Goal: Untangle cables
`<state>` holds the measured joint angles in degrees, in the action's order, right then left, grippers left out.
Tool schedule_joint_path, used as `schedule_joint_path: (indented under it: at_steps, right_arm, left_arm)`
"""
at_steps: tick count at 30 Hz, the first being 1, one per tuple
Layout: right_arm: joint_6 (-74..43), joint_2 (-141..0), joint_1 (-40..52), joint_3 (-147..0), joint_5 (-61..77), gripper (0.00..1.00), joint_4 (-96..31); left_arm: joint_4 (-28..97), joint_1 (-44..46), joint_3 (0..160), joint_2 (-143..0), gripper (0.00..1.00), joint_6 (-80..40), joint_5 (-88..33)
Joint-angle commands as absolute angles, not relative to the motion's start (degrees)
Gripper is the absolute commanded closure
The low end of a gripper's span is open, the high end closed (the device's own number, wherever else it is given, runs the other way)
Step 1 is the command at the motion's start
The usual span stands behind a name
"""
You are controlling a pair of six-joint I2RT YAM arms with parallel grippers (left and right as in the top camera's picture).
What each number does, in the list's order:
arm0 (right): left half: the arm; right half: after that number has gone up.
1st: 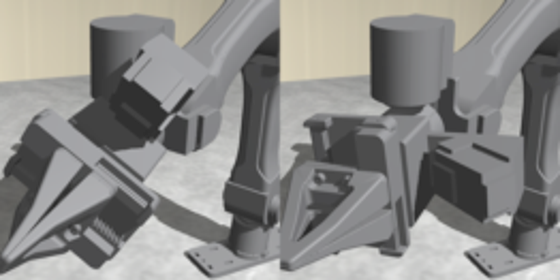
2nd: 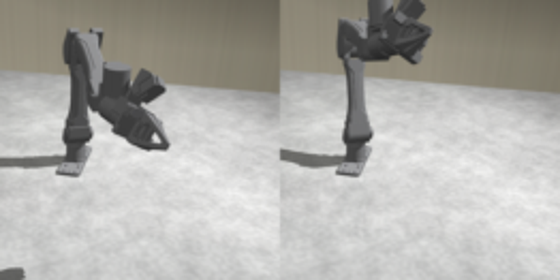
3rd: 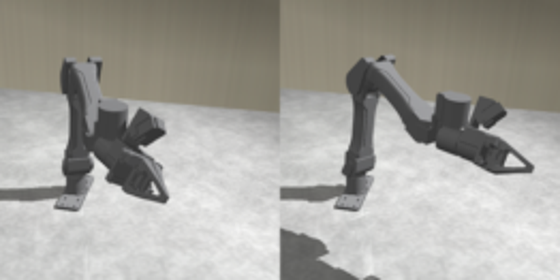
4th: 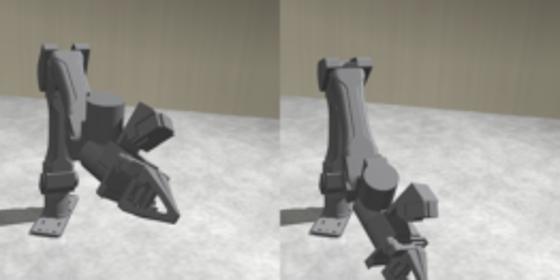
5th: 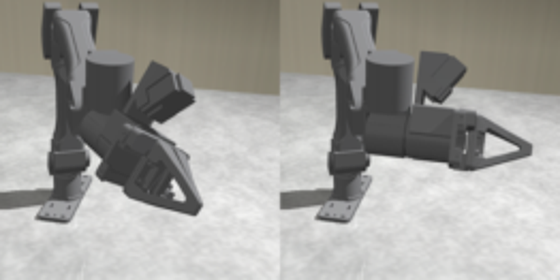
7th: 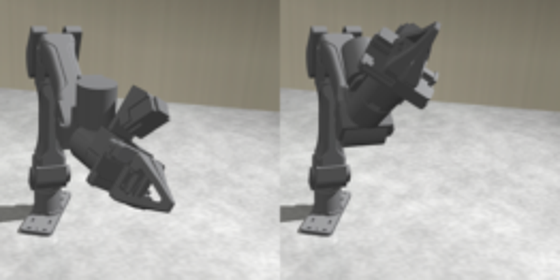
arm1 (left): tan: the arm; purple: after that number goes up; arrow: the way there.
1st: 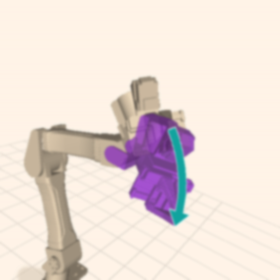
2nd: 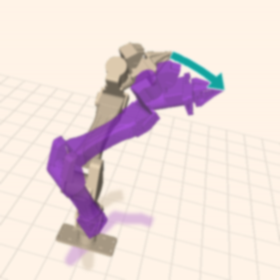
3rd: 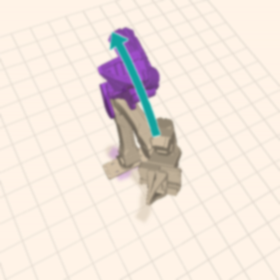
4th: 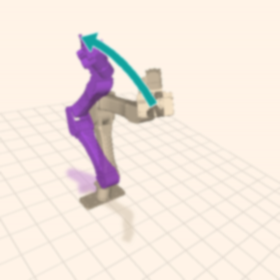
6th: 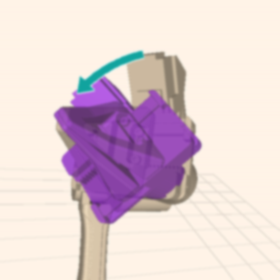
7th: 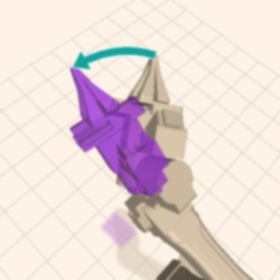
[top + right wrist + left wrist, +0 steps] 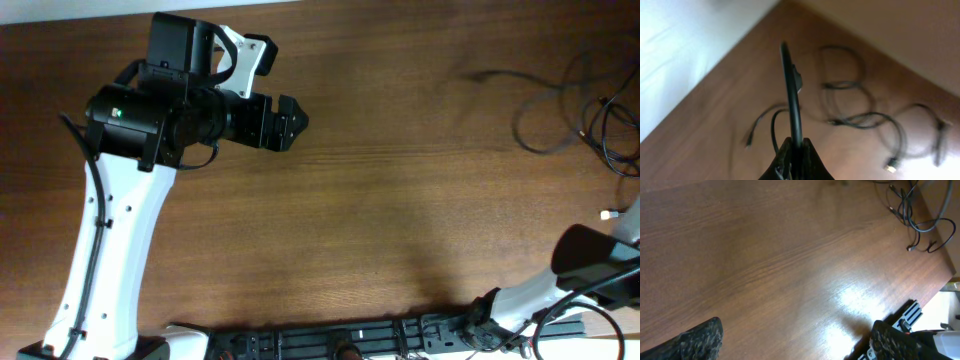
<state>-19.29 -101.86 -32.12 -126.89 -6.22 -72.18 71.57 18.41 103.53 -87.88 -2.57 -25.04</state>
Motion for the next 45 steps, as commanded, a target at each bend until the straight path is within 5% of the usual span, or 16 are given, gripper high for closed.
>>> schedule_joint_path:
  at_steps: [1,5,6,7,24,31,40,45]
  right_arm:
    - [-21.47,-101.19,-41.36,-128.27,-6.04,0.96,-72.75]
    - [-21.45,-101.41,-45.56,-128.27,-6.04,0.93,-72.40]
    - [-21.45,-101.62,-46.00,-128.18,-6.04,0.41,-72.23]
    - [-21.45,-101.75,-46.22,-127.96,-6.04,0.02,-72.18]
    - [-16.95,-106.52,-44.91,-126.63,4.05,0.01,-83.96]
    - [-20.43,-110.32,-42.83,-111.83,-0.32,0.01,-93.25]
    - [-18.22,-110.32,-35.51,-88.60,-2.63,0.00,-81.49]
    - [-5.98,-110.32,-31.64,-78.78,-2.57,0.10,-70.30]
  left_arm:
    - [71.44,18.48,104.29,-88.18,0.05,-1.61,-25.04]
    - [71.20,18.50,104.29,-88.20,0.05,-1.63,-25.04]
    - [71.22,18.48,104.29,-88.20,0.05,-1.63,-25.04]
    - [71.22,18.48,104.29,-88.20,0.05,-1.63,-25.04]
    - [71.18,18.48,104.29,-88.20,0.06,-1.67,-25.28]
    - [70.83,18.50,104.29,-88.20,0.06,-1.67,-25.30]
    - [71.02,18.48,104.29,-88.20,0.07,-1.67,-26.13]
    - [71.75,18.48,104.29,-88.18,0.06,-1.65,-26.11]
